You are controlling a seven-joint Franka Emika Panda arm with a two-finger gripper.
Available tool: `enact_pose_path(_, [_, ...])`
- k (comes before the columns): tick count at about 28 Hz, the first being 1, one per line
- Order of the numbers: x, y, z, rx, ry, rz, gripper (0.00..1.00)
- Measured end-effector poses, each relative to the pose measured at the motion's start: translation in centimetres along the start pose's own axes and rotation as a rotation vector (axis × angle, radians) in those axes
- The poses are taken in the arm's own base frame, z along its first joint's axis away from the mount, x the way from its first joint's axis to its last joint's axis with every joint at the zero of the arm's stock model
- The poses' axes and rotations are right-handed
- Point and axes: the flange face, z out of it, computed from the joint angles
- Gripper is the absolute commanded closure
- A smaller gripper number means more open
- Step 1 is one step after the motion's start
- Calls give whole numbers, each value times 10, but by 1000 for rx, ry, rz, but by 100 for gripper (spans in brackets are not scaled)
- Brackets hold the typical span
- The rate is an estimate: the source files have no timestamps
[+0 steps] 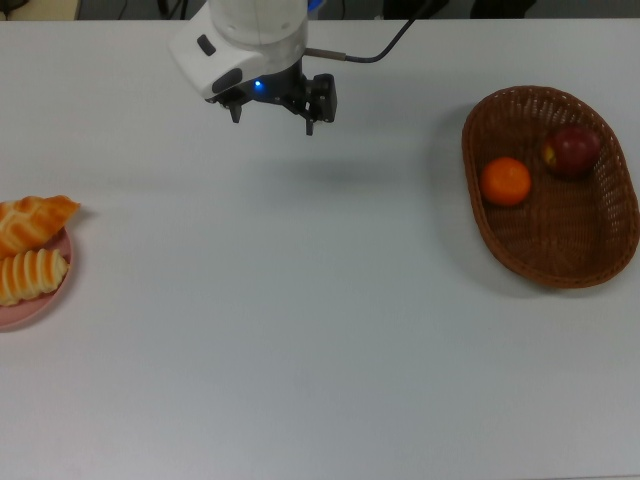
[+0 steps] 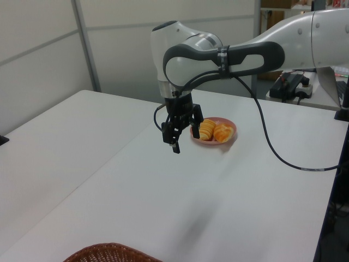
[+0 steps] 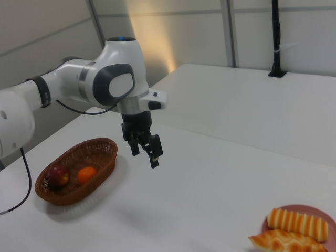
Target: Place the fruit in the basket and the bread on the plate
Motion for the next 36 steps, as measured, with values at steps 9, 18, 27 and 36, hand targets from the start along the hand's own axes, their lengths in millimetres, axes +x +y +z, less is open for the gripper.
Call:
enact_pose_path(9, [-15, 6, -33, 1, 56, -16, 0])
enact_pose_path(18, [-19, 15, -36, -2, 60, -15, 0])
enact_pose_path(27, [-17, 22, -36, -2, 59, -3, 0])
enact_pose_path(36, [-17, 24, -33, -2, 54, -1, 0])
